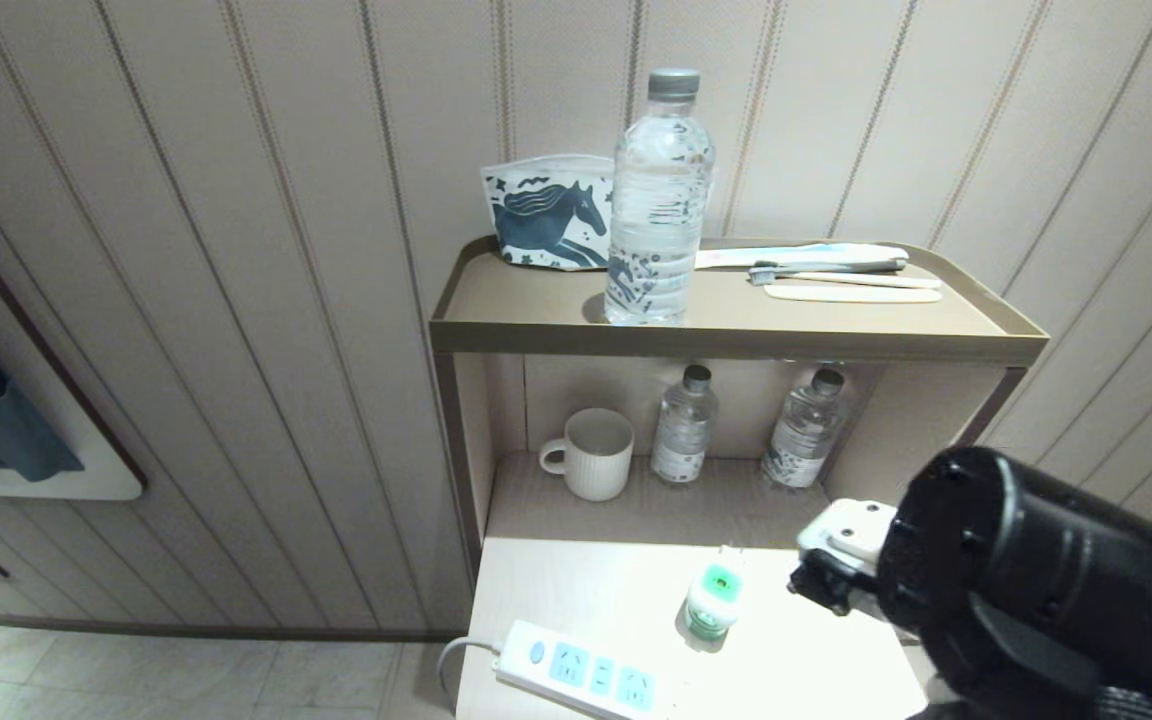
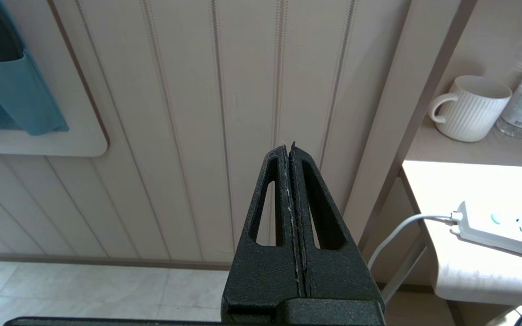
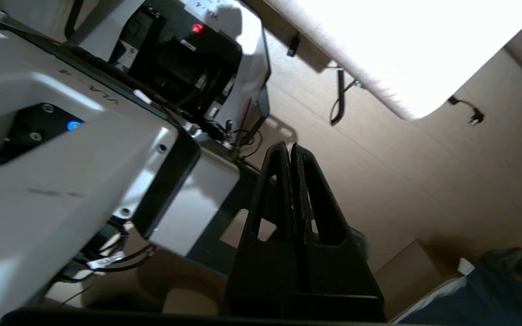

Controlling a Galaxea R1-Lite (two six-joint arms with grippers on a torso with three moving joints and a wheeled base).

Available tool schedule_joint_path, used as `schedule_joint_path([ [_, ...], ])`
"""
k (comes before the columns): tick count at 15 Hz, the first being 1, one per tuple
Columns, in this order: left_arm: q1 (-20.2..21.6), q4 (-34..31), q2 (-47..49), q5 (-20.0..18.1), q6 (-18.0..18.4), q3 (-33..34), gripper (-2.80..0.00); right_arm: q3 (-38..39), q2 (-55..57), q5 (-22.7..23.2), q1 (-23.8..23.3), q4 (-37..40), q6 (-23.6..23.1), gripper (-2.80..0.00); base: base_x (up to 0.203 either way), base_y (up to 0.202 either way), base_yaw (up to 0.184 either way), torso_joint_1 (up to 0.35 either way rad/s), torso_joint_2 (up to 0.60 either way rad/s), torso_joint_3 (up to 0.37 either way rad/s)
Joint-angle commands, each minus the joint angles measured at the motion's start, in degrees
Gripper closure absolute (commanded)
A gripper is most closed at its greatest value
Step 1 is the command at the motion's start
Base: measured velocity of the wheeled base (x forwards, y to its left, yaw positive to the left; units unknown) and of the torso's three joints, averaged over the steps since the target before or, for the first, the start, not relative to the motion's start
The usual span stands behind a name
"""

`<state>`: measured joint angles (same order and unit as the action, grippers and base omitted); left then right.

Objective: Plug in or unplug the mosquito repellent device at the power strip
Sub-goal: Pick up the mosquito repellent liquid

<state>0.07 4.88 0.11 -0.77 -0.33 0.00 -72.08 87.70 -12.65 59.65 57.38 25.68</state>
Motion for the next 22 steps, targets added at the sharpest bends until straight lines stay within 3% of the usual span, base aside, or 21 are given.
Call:
schedule_joint_path([
  [1,0.0,0.0,0.0,0.0,0.0,0.0,0.0,-1.8,3.8,2.2,-1.7,0.3,1.5,0.0,0.0,0.0,0.0,0.0,0.0,0.0],
  [5,0.0,0.0,0.0,0.0,0.0,0.0,0.0,-3.0,7.1,4.7,-6.7,-3.0,4.5,0.0,0.0,0.0,0.0,0.0,0.0,0.0],
  [14,0.0,0.0,0.0,0.0,0.0,0.0,0.0,-4.7,8.3,4.4,-6.9,-3.2,6.4,0.0,0.0,0.0,0.0,-0.069,0.15,0.078],
  [22,0.0,0.0,0.0,0.0,0.0,0.0,0.0,-6.7,8.9,-0.9,-7.8,-3.3,10.1,0.0,0.0,0.0,0.0,-0.226,0.49,0.26],
])
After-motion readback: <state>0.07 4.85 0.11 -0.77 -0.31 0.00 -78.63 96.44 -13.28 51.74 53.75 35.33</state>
